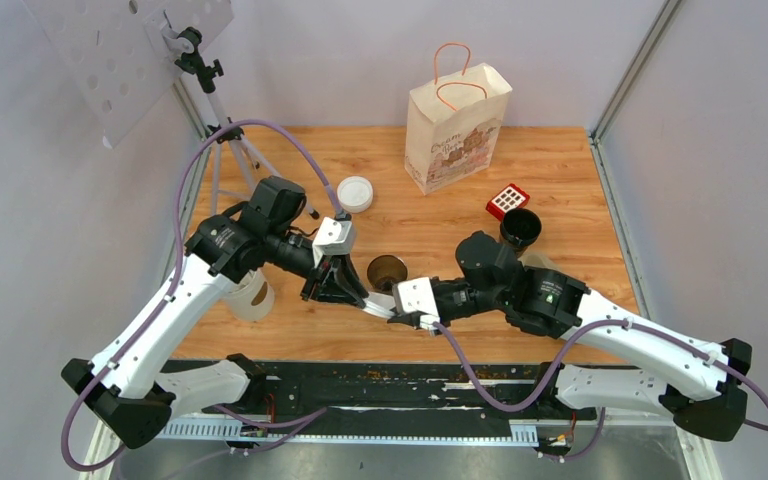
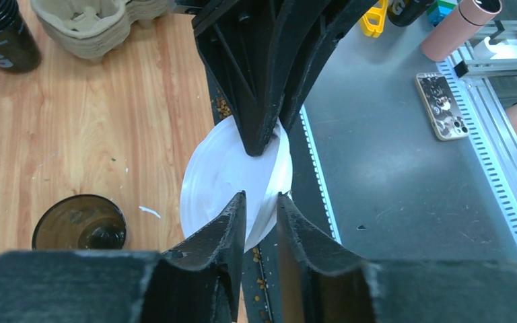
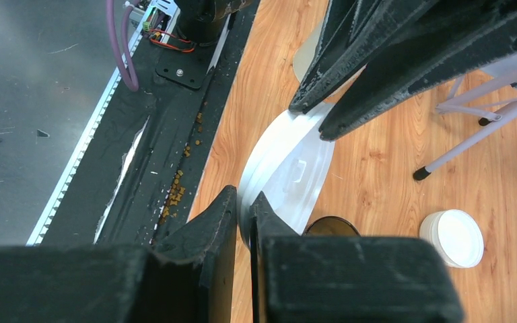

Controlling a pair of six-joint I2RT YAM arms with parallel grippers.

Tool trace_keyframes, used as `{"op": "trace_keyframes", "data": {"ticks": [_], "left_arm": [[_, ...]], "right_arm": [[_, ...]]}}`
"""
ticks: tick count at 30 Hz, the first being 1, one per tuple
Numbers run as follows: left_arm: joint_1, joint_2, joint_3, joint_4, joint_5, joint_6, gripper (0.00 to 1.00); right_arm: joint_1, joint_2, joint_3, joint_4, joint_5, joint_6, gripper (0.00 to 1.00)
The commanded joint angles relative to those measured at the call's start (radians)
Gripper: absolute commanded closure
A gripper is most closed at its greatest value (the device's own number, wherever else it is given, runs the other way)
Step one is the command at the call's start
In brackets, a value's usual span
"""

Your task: Pack the takeout coffee

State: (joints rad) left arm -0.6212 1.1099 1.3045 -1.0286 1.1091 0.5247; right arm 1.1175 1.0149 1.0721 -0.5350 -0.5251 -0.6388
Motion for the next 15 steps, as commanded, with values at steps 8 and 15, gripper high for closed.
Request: {"op": "trace_keyframes", "data": {"ticks": [8,15], "left_arm": [[-0.003,-0.026,-0.039,0.149,-0.031,-0.182,1.0],[-0.002,-0.071,-0.104,0.408,-0.242,-0.567,1.0]], "right_arm": [[-0.007,-0.049,-0.022,0.096,0.095,0.031,0.73],[-0.007,-0.214,-0.175,0.27,0.237,0.141,0.2]]}}
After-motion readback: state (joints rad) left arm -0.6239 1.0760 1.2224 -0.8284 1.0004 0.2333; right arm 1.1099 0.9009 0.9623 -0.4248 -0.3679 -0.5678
